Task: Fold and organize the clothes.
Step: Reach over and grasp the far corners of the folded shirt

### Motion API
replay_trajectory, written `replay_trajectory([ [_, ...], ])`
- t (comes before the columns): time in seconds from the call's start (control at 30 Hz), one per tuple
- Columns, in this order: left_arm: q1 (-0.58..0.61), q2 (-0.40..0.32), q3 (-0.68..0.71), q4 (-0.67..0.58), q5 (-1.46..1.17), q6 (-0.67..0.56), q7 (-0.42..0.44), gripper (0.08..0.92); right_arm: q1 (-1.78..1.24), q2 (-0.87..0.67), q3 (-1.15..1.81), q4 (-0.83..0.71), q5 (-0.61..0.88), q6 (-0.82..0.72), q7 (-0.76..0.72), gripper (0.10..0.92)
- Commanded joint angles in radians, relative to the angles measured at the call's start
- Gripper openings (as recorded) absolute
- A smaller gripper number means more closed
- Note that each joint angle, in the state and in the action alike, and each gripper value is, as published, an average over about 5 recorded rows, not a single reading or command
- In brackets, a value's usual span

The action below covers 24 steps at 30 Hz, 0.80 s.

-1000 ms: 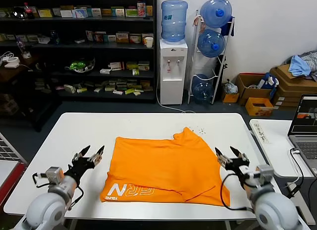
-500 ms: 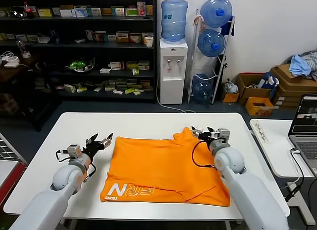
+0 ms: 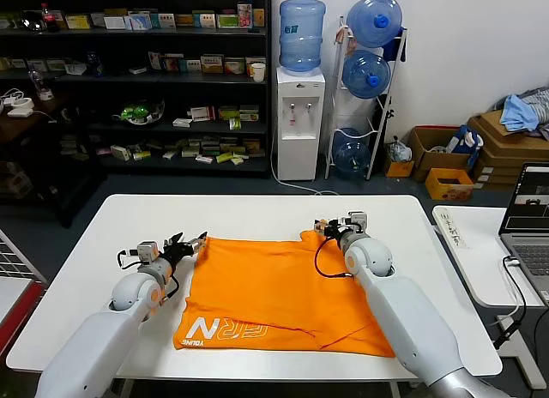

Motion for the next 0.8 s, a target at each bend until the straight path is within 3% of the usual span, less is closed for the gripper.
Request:
replay_trajectory([
  [0.03,-0.032,-0.014,0.034,0.044,0.007,0.008,0.009,0.823,0.043,0.026,-0.024,-0.069,-0.022,-0.021,-0.011,0.823],
  [0.4,-0.031,-0.023,0.062,0.037,0.017,0.006,0.010,0.819,0.030,0.020,-0.021,-0.067,-0.019,-0.040,-0.011,0.802],
  [0.5,-0.032,-0.023,0.072,0.039,0.025,0.004,0.010,0.779,0.028,0.017,-0.021,-0.065,-0.016,-0.043,-0.010,0.735],
  [0.8,-0.030,-0.027,0.077,0.043,0.037,0.003,0.009,0.529,0.018,0.015,-0.020,-0.062,-0.008,-0.052,-0.009,0.476],
])
